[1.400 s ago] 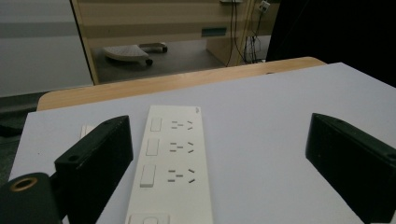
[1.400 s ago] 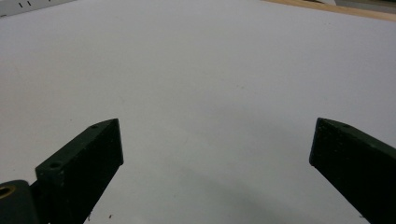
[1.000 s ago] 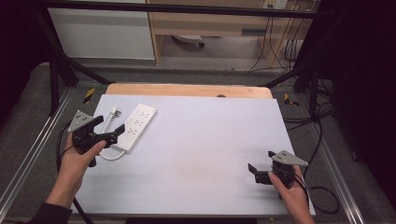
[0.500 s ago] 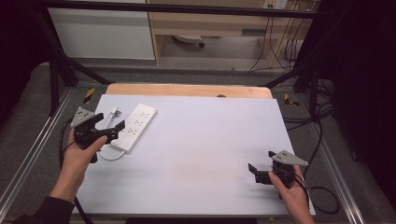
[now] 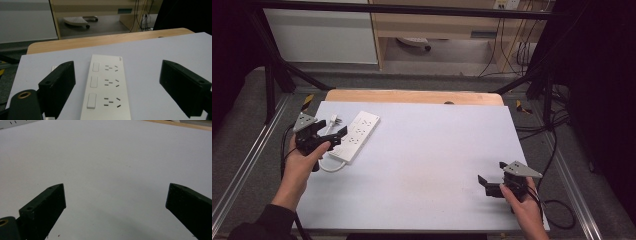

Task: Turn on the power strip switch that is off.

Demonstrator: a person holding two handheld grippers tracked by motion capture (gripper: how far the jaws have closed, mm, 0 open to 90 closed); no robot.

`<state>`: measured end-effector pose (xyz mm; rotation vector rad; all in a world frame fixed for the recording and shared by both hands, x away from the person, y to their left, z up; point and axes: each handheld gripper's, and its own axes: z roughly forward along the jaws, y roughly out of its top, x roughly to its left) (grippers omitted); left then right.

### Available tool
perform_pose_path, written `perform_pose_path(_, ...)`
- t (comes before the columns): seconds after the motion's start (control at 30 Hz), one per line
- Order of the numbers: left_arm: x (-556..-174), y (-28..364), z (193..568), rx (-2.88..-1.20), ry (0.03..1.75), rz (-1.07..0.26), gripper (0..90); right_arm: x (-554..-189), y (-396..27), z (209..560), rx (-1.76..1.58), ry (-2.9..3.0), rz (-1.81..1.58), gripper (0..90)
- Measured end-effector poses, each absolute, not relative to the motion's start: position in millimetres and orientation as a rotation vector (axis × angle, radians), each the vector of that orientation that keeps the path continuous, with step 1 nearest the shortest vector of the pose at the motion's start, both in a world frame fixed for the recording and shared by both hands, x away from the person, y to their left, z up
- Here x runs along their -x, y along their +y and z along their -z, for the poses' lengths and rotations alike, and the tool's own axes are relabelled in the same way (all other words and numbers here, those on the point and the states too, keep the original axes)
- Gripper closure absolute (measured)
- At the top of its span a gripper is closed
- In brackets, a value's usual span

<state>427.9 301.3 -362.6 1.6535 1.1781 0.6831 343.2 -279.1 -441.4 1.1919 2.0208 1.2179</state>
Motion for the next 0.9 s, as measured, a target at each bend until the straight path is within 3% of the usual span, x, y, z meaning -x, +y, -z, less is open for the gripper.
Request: perform_pose_path(0.9,-450.3,299.7,381.9,-1.723,1.255,-0.695,18.3,-343.4,-279.5,441.6,-1.194,2.023,-1.219,3.2)
